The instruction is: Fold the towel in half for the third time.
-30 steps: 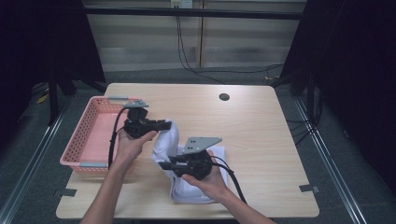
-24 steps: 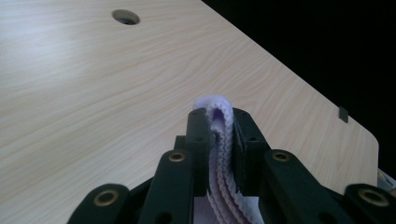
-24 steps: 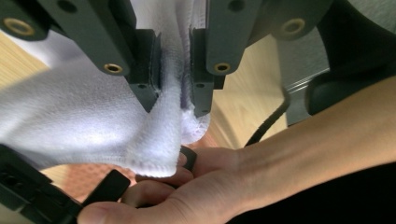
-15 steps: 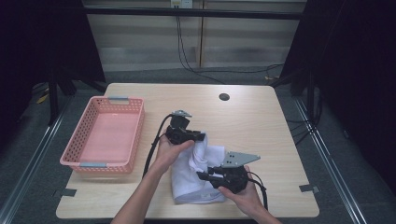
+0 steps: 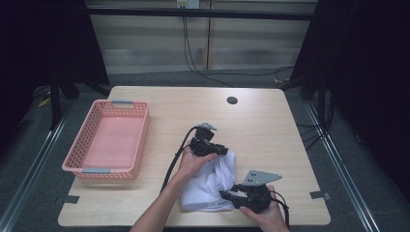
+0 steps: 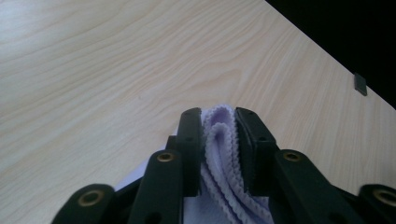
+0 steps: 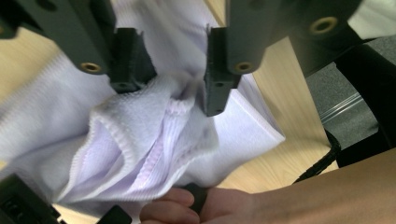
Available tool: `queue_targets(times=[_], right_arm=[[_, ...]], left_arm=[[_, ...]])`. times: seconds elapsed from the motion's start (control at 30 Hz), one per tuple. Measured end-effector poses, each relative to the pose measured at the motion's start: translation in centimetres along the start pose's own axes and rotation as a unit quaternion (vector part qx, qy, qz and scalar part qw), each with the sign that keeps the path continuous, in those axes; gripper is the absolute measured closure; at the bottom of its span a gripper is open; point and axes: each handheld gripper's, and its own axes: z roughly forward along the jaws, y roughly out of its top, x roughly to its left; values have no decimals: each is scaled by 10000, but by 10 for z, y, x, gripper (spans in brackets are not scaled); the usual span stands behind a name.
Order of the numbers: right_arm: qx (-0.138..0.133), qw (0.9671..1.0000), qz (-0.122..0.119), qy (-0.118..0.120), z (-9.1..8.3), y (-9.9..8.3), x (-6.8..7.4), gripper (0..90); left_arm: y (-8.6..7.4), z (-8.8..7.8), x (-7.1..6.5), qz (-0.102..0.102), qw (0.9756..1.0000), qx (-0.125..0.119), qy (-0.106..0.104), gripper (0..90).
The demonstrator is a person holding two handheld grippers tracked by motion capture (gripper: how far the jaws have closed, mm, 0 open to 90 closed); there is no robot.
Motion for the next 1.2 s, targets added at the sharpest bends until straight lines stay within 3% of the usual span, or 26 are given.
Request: queue_targets(times=[0.1,0.2,0.33,0.43,0.47,0.57,0.63,0.7,0.9,0.97,1.03,1.07,1.2], right_arm=[[11,9999,82,-95,-8,-3,-4,488],[-155,9995,206,-185,-20,-2,-10,418],[-328,9985,314,-318,-29,4,-20,362],[-472,9973,366,-422,-30,12,-27,339],[-502,9971,371,-439,-29,16,-31,333],[-163,9980,394,-471,-13,29,-43,315],[-107,9973,332,-644,-1,42,-50,310],[-34,9973,398,-621,10,54,-56,278],[123,9952,299,-922,46,84,-69,260],[264,9939,269,-1036,59,87,-77,261],[506,9899,246,-1303,70,82,-87,268],[530,9897,303,-1295,72,80,-92,268],[564,9896,423,-1255,64,62,-103,314]], left_arm=[[5,-2,-1,14,9996,-148,-226,626],[8,-11,-2,-6,9993,-333,-150,543],[6,-30,0,46,9989,-444,104,431],[0,-45,3,35,9981,-578,212,415],[-3,-50,5,30,9980,-577,239,410],[-11,-61,6,118,9980,-481,389,409],[-20,-69,6,136,9980,-449,413,424],[-29,-78,6,150,9977,-451,488,438],[-54,-100,2,241,9975,-351,560,437],[-60,-106,-2,323,9972,-296,600,431],[-67,-114,-7,422,9964,-270,687,420],[-71,-117,-10,497,9953,-271,782,415],[-86,-131,-20,564,9947,-270,820,395]])
